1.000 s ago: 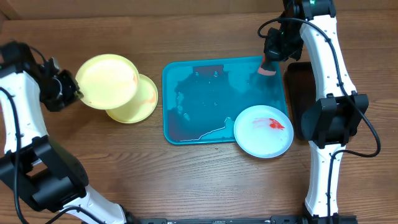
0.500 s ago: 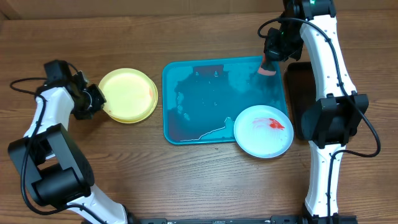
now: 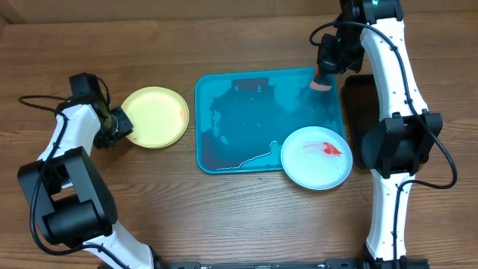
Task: Clean dirty plates on tray and stack at the side
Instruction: 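Release the stacked plate and pull the left gripper back, then move the left gripper to the white plate's rim on the tray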
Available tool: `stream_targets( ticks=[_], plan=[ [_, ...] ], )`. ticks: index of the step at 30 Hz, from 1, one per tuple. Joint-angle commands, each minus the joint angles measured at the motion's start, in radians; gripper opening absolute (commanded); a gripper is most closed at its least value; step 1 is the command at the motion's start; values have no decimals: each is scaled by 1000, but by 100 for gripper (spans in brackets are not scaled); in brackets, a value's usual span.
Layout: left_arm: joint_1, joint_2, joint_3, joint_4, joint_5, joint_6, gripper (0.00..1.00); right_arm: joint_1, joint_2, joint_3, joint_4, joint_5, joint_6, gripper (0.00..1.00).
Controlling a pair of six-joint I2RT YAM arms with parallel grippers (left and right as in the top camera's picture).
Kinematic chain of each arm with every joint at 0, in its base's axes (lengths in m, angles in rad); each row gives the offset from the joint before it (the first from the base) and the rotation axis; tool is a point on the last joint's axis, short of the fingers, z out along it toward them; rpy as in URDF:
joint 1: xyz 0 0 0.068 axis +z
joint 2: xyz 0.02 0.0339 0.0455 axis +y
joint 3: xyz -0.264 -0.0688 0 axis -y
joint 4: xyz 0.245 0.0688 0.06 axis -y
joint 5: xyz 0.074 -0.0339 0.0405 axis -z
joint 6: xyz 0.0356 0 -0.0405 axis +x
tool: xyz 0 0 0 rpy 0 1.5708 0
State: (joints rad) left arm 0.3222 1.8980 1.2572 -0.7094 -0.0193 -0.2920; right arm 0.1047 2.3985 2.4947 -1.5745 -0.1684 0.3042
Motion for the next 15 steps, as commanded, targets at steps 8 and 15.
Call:
stream_targets(
  ticks=[8,15],
  plan=[
    [-24,-23,222,-212,-28,56,52,-3,-39,40,-3,-5,-14,4],
    [-169,-23,381,-345,235,174,59,-3,-39,40,-5,-6,-14,4]
  ],
)
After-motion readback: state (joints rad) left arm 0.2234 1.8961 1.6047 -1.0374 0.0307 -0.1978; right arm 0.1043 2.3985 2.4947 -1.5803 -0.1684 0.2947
